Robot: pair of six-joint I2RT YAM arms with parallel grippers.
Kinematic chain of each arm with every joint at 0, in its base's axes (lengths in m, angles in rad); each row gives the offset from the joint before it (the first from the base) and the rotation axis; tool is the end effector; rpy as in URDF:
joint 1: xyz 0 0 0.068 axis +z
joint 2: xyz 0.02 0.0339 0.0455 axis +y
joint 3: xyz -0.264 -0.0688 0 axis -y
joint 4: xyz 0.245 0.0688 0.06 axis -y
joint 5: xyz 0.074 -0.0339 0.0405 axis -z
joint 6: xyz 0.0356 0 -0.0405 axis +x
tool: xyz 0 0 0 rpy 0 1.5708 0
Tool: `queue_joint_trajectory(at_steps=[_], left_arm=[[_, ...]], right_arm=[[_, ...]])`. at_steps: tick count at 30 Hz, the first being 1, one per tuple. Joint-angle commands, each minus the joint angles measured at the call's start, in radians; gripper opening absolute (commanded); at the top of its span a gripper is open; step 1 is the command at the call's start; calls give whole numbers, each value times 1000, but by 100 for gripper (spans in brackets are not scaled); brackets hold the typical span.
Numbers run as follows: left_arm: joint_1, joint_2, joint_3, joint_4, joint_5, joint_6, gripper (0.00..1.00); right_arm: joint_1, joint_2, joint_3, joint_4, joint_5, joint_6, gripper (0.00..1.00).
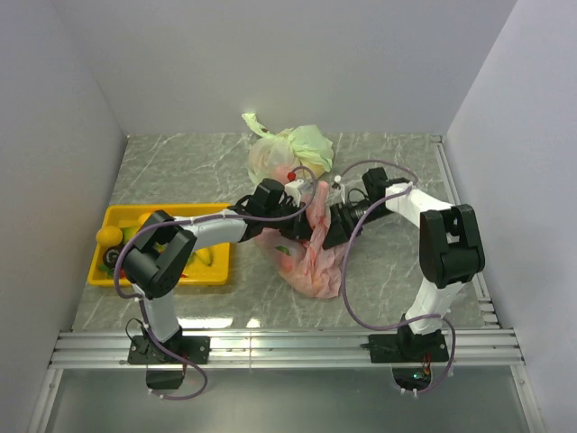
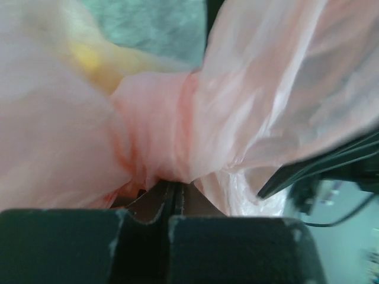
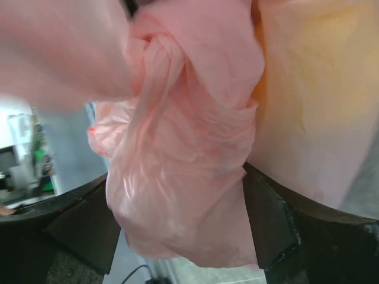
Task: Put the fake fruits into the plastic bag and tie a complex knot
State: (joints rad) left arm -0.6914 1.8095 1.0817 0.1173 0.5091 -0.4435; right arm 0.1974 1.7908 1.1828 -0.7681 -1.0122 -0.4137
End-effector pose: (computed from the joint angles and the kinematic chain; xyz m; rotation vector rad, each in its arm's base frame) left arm 0.2904 -0.2629 0.1916 0.6010 2.2718 -1.1628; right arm 0.3186 0.0945 0.1893 -0.8881 2.3621 1.3619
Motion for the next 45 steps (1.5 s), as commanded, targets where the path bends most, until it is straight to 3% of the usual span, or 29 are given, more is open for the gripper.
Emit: queue_joint_trajectory(at_steps=[1,5,9,10,12,15,23,24,27,28,31,33,38,44,45], left_arm=[[-5,31,-20,166,126,-144,0],[-5,53,-60,365,233,-268,0],[-5,63,-46,320,230,-265,0],[-7,60,-43,305,220,-258,0],[-3,60,-16,203,200,-204,0],[6,33,-29,147,174,-147,0],[9,-9,-72,110,164,-90,0],[9,-10,-74,107,161,-87,0],[9,-10,-75,108,160,-83,0],[6,-7,-77,111,163,-83,0],[3,-6,-68,102,157,-80,0],[-3,-4,-57,84,152,-69,0],[-7,1,-43,58,146,-55,0],[-20,14,-54,162,233,-138,0],[-25,27,-52,168,242,-146,0]], right_arm=[[-4,-47,-75,-10,-44,-1,83],[5,-77,-166,143,-97,159,84],[48,-172,-282,401,-97,451,82],[84,-201,-301,503,-85,493,83],[102,-274,-313,543,-63,530,84],[83,-326,-255,361,-16,370,88],[-139,-337,-126,-94,4,-42,90],[-163,-329,-111,-111,3,-68,88],[-223,-283,-91,-52,-28,17,66],[-222,-271,-89,-4,-23,67,53],[-205,-237,-110,186,-20,246,38],[-161,-209,-95,214,-22,276,36],[-87,-177,-107,176,-9,222,45],[-36,-53,-146,59,-28,145,73],[-36,-41,-146,59,-44,147,84]])
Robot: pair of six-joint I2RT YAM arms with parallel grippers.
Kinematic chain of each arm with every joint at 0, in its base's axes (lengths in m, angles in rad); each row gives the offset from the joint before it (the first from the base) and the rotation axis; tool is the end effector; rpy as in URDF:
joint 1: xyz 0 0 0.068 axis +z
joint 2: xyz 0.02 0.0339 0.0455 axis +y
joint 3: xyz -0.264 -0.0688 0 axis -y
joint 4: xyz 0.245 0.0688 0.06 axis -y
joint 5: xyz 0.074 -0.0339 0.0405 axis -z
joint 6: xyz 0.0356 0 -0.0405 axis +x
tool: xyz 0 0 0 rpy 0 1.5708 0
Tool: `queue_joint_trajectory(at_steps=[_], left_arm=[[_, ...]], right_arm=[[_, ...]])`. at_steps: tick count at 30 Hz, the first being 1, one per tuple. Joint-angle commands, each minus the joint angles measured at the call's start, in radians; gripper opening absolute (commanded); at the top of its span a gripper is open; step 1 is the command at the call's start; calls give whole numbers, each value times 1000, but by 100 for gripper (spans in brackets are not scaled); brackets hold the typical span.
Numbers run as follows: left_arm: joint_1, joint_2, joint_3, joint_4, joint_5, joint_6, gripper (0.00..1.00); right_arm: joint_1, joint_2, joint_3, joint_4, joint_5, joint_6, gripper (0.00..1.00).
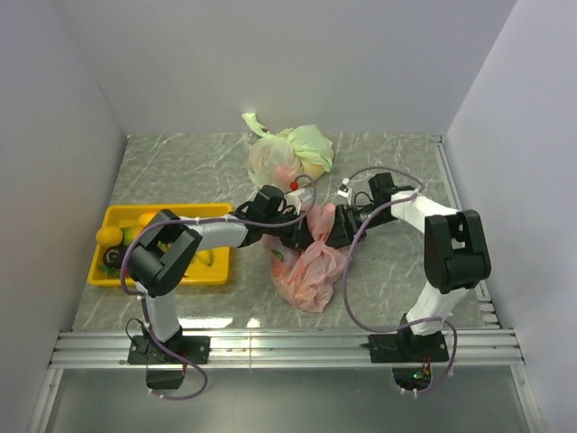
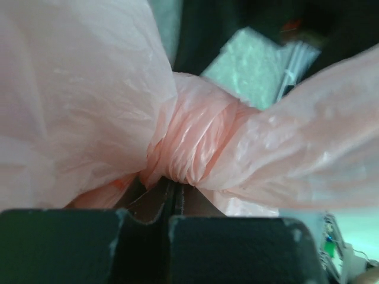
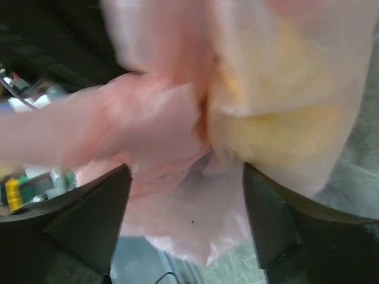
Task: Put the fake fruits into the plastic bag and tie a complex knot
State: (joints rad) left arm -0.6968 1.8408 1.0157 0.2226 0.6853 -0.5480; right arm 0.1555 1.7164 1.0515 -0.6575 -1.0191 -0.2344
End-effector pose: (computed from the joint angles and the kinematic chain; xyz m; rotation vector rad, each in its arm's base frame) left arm 0.2803 -0.2640 0.1711 0.6148 2.3127 -1.4028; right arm 0.3025 0.0781 0.1809 -0.6609 2.4391 1.3951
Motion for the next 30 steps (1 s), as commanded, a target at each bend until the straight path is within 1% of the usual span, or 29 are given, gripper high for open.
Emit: queue_joint_trajectory(at_steps=[1,4,6,8,10,12,13,14,15,16,19,21,25,27,28,29,30], left_arm=[[-32,-2,17,76,72,-52,0],[-59,23,38,58,60,-58,0],[-73,40,55,57,48,-63,0],[-86,55,79,49,51,-72,0],[-81,75,86,93,111,-104,0],[-72,75,57,295,182,-168,0],[-57,74,31,425,245,-296,0],[-49,72,-23,536,266,-366,0],[-44,69,-41,714,275,-425,0],[-38,66,-55,771,292,-514,0],[-33,49,-58,894,316,-601,0],[-33,37,-48,917,330,-619,0],[3,-18,-87,860,310,-586,0],[10,-47,-104,856,318,-570,0],[8,-55,-111,821,325,-557,0],[10,-70,-111,792,330,-519,0],[10,-78,-117,778,332,-504,0]], right_arm=[[9,47,-21,-42,-62,-23,88],[29,43,-42,45,-90,67,90],[49,32,-53,134,-102,116,91],[65,20,-62,177,-113,162,91],[82,9,-70,214,-119,182,91],[91,6,-76,228,-122,181,91],[88,-1,-82,231,-128,178,91],[91,-8,-88,234,-130,173,91],[92,-15,-91,234,-136,162,91],[93,-38,-96,234,-139,152,91],[92,-108,-126,272,-130,133,91],[90,-136,-137,298,-134,135,92],[70,-170,-137,291,-127,100,92],[49,-164,-130,230,-125,63,92],[44,-161,-113,204,-124,17,92],[32,-155,-98,129,-133,-14,91],[21,-153,-82,90,-140,-49,91]])
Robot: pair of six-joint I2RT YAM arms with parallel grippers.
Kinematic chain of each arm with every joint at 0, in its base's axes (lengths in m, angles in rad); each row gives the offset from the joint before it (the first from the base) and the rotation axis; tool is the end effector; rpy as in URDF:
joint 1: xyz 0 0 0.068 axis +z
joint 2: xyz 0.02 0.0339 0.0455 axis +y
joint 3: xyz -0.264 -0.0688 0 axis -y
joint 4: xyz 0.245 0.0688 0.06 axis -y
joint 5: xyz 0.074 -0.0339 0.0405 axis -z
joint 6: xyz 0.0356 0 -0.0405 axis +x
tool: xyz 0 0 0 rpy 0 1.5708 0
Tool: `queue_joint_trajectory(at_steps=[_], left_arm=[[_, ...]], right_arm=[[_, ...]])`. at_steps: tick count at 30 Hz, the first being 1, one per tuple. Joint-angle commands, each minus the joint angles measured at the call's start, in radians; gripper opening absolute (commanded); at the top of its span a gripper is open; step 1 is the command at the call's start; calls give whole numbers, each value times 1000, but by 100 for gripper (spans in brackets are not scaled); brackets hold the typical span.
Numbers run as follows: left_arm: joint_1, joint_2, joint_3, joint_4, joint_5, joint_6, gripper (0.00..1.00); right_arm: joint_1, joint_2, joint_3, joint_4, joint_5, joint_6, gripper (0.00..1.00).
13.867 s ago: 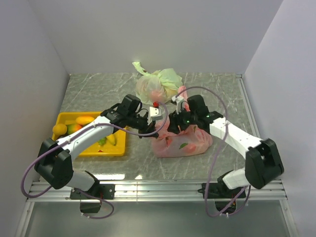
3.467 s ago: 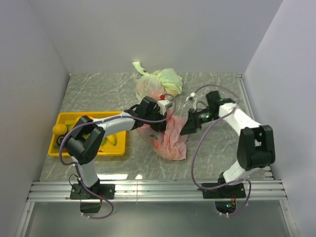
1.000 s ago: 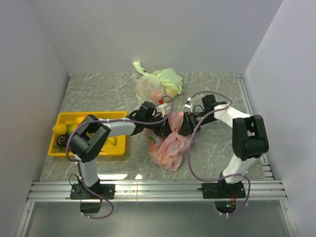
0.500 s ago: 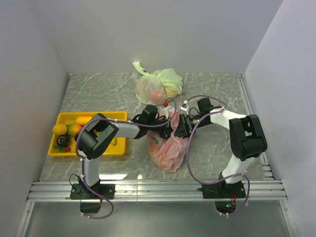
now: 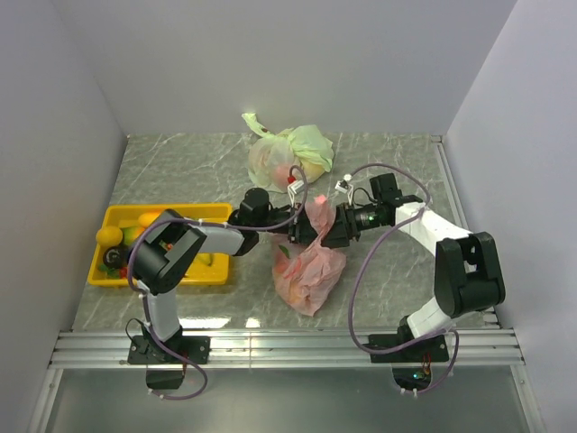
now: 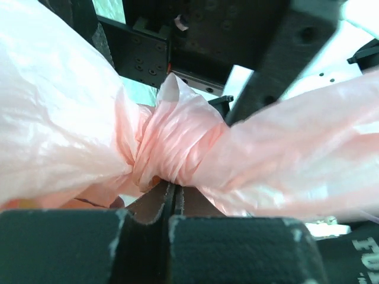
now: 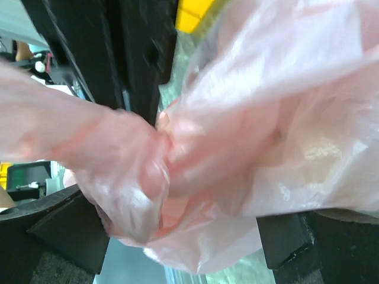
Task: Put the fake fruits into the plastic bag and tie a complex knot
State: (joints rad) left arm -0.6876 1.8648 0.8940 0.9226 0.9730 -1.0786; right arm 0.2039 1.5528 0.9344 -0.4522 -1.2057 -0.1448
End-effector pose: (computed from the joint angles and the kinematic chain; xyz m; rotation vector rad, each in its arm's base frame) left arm 0.2737 -0.2628 0.1933 0.5595 2.0111 -1.9984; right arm 0.2785 0.0915 0.2082 -0.7785 2.1434 1.5623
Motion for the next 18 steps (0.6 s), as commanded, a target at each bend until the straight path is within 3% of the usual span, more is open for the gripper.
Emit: queue_joint_trajectory(at_steps=[1,7,10,18], left_arm=[[-1,-110,-10,65,43,40,0],[-6,-136,-1,-103,10,158,0],[-6,-136,32,-258,-26,249,0],[-7,-133,60,-433,-100,345,0]], right_arm=[[-35,9,65,-149,46,-189,91],[-73,-22,161,-379,101,-363,89],[-89,-33,196,-462,141,-409,79],[-93,-141,193,-369,310,-270,69]])
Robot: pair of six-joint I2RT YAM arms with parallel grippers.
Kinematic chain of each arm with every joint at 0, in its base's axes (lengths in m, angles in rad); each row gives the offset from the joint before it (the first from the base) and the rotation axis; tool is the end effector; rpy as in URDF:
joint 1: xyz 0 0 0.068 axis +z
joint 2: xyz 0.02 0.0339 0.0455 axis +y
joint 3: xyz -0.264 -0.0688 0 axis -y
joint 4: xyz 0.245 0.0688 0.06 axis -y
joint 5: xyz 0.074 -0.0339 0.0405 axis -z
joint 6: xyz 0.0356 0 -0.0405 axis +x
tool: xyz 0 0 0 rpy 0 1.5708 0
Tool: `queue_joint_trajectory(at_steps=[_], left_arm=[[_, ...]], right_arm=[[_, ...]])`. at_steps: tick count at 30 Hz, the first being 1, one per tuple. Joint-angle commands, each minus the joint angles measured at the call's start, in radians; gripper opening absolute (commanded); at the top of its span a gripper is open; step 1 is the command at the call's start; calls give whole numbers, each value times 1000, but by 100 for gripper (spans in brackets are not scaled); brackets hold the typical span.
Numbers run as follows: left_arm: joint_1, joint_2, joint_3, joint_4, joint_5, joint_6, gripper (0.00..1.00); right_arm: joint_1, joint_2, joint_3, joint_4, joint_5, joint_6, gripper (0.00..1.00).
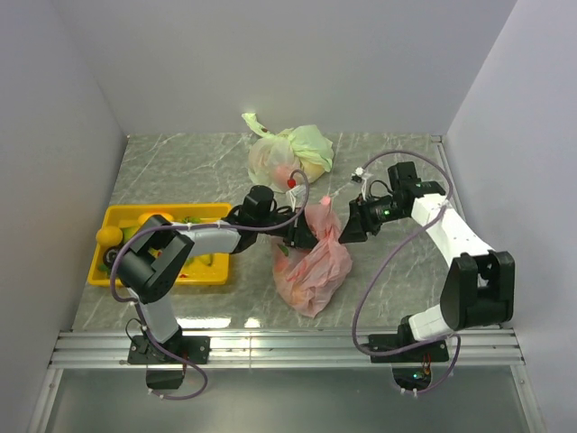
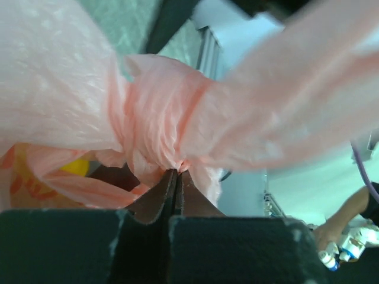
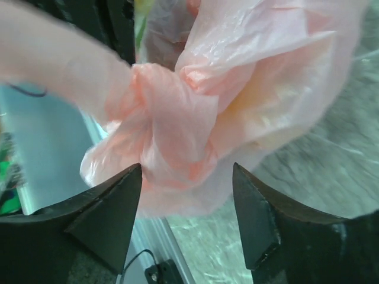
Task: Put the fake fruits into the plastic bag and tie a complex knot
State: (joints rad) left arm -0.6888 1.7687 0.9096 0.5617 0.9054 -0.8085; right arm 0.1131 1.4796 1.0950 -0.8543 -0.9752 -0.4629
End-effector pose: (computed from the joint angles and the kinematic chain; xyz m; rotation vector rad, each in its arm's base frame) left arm 0.2672 -0.2562 0.1979 0.6207 2.1156 -1.7834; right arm 0.2711 0.0605 0.2513 -0.8878 2.2449 1.1857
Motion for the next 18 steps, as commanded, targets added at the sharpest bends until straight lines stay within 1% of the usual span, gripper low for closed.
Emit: queue_joint_trajectory(at_steps=[1,3,4,5,7,8,10,12,13,14,16,17,18], left_arm=[[-8,-37,52,-118,-42,89,0],[-17,-26,80,-170,-77,127,0],[-24,-23,90,-227,-92,140,0],[-29,-14,103,-262,-149,166,0],[-52,-5,138,-310,-186,184,0],[-58,1,146,-334,-232,196,0],[-77,15,158,-318,-234,190,0],[-98,31,187,-328,-255,183,0],[-101,46,186,-303,-234,174,0],[-100,57,183,-252,-206,123,0],[-92,81,167,-99,-120,59,0],[-87,89,152,-19,-78,-27,0],[-81,97,126,135,-44,-68,0]], right_arm=[[0,-73,35,29,75,44,61],[10,-84,26,17,60,44,48],[16,-84,19,17,52,43,34],[37,-70,14,2,50,33,29],[65,-44,-4,-20,49,9,21],[86,-19,-13,-11,46,12,20],[102,-5,-46,33,40,62,20],[129,2,-73,133,58,128,23],[137,7,-76,155,61,139,28],[143,22,-78,175,55,150,33],[155,44,-72,184,37,167,52],[155,53,-69,190,23,173,57],[155,56,-66,199,4,187,62]])
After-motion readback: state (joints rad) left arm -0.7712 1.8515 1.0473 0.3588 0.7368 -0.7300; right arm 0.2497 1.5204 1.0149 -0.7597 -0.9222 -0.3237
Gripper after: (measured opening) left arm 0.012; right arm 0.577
